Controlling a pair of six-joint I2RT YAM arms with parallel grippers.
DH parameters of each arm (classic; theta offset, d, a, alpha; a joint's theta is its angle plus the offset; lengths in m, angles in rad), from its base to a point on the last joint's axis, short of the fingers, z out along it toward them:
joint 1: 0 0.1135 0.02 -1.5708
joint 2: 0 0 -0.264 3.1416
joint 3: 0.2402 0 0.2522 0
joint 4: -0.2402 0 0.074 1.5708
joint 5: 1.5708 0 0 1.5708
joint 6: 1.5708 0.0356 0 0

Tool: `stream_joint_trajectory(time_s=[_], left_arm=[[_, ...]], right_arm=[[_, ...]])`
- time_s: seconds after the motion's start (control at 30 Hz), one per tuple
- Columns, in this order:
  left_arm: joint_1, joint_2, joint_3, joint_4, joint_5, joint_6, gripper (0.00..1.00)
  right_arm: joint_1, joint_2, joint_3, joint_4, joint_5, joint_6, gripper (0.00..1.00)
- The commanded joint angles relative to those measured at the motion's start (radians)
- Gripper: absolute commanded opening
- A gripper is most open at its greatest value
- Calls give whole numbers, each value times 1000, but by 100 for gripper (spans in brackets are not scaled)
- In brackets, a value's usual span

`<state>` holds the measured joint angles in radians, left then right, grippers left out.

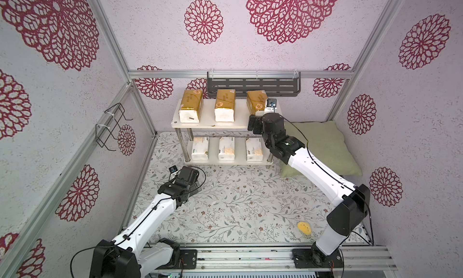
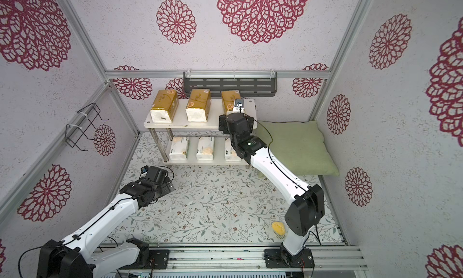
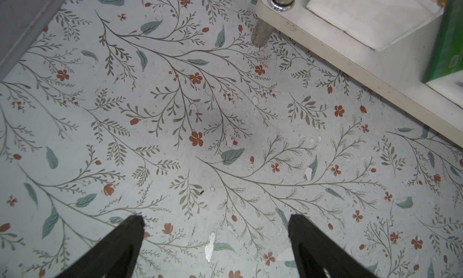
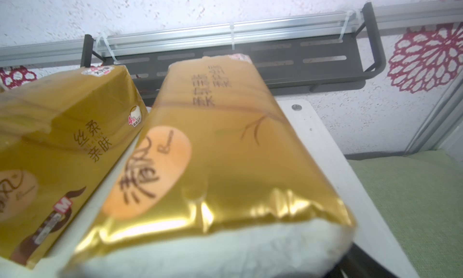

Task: Place the tissue boxes on the shelf by color
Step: Place a box of tissues on the shelf.

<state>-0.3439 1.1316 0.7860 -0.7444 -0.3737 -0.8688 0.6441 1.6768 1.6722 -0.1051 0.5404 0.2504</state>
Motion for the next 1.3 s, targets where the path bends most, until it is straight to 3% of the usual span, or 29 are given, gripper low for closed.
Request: stream_joint_trajectory(time_s=[0.0, 0.1, 0.27, 0.7, 1.27], left_arm=[[4, -2, -1, 15, 2, -7, 97], [4, 2, 2, 20, 7, -10, 97], [3, 7, 4, 21, 10, -12, 98], [3, 3, 3, 22, 0, -2, 97], [3, 3, 10, 21, 0, 1, 97]], right_arm=[[-6, -82, -8, 100, -39, -44, 99], [-6, -84, -9, 98, -51, -51, 98], [-6, -82, -2, 91, -65, -48, 86], [-8, -85, -3, 81, -22, -4, 76], [47, -38, 49, 34, 130, 47, 75]])
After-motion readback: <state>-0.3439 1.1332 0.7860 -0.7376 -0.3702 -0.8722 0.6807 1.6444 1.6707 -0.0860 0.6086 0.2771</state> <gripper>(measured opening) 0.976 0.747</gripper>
